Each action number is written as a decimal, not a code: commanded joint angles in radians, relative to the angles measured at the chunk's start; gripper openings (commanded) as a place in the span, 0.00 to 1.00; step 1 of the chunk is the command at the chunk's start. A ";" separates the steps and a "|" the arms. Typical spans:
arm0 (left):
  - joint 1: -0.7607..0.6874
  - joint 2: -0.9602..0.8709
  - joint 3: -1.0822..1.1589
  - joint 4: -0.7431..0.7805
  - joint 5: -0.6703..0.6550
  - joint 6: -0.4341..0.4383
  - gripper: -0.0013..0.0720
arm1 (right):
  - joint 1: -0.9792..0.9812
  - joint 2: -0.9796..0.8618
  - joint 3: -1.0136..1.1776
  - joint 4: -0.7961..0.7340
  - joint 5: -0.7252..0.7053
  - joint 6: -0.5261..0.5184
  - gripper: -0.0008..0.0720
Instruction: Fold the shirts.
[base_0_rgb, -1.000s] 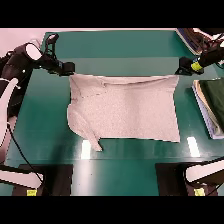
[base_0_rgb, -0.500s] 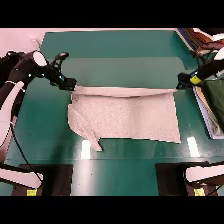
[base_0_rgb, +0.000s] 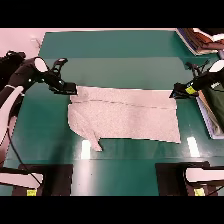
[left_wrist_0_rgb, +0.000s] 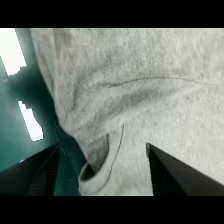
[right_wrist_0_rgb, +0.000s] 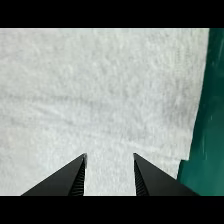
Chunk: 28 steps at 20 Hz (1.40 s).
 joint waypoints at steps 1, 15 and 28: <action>0.001 0.154 -0.098 0.079 -0.048 -0.100 0.84 | -0.001 0.123 -0.058 0.007 -0.002 -0.018 0.49; -0.001 0.560 -0.893 -0.312 0.240 -0.156 0.84 | -0.001 0.241 -0.080 0.062 -0.018 -0.017 0.47; -0.003 0.534 -0.913 -0.380 0.364 -0.137 0.60 | 0.002 0.241 -0.080 0.113 -0.026 -0.016 0.46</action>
